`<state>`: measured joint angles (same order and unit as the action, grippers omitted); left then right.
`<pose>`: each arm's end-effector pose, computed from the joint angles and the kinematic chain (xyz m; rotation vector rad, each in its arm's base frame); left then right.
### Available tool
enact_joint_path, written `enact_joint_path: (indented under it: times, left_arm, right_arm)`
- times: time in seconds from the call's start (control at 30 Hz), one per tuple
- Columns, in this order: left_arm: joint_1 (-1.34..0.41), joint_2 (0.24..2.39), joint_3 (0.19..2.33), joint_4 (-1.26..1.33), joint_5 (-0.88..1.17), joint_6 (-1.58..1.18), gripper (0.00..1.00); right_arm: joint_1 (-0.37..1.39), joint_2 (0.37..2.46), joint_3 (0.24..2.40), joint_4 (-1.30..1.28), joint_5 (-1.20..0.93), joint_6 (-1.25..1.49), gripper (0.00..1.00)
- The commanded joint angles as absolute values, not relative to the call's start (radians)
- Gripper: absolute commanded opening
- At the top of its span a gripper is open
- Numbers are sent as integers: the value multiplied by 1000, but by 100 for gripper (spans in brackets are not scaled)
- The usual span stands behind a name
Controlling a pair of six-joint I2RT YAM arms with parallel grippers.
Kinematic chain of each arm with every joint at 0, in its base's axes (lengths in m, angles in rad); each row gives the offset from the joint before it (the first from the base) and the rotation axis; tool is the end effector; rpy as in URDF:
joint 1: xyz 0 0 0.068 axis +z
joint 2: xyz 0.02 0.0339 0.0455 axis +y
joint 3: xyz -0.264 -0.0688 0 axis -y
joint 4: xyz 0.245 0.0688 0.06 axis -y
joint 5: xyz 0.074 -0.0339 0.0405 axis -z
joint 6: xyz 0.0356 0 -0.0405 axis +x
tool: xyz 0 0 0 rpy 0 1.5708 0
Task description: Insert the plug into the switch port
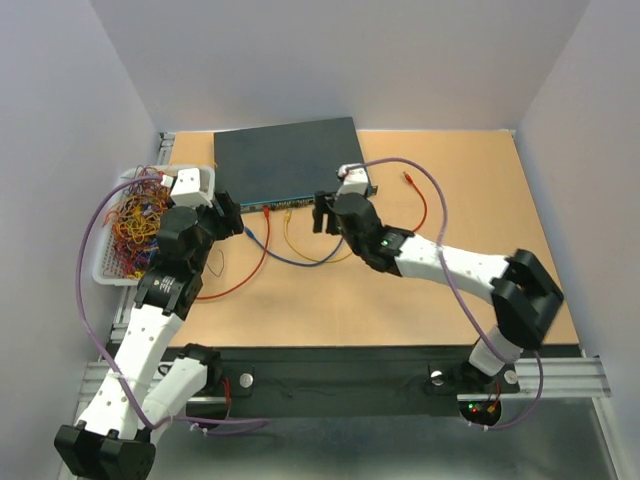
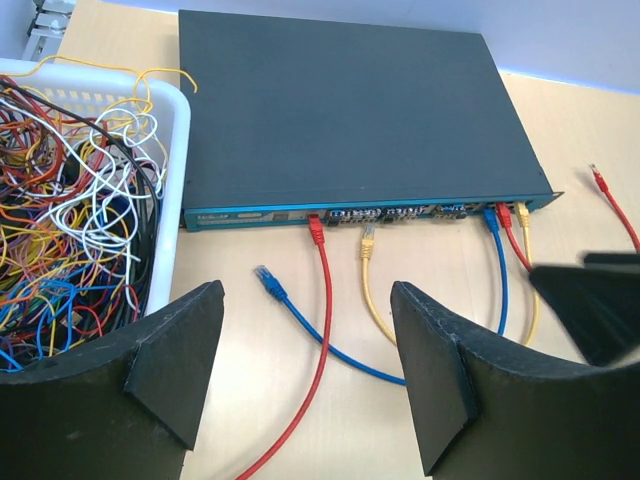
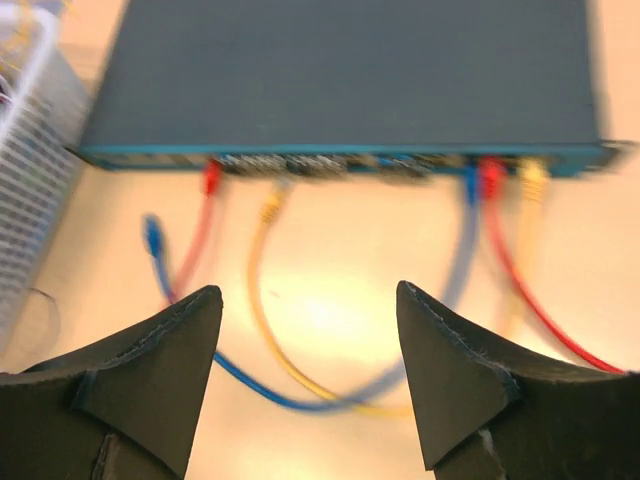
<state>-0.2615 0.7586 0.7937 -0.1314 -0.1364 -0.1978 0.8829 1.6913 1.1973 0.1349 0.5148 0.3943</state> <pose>0.1750 -0.0418 0.3532 -0.0503 1.6707 -0.2339 0.2638 0.2934 0.2753 -0.1213 1.8952 0.3766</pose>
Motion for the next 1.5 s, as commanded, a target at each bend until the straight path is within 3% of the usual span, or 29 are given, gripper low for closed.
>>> enact_joint_path:
  times: [0.0,0.33,0.5,0.7,1.47]
  left_arm:
    - [-256,764,787,-77,-152,-176,78]
    - [-255,772,781,-55,-170,-166,76]
    - [-255,742,770,-40,-179,-161,76]
    - [-255,724,762,-31,-198,-156,76]
    - [-255,715,758,-26,-232,-147,75]
  right_arm:
    - [874,1475,1016,172,560,310,76]
    - [876,949,652,126,635,272,81]
    - [876,827,606,75,604,268,82]
    - [876,785,583,57,577,287,91]
    - [874,792,588,57,595,298,93]
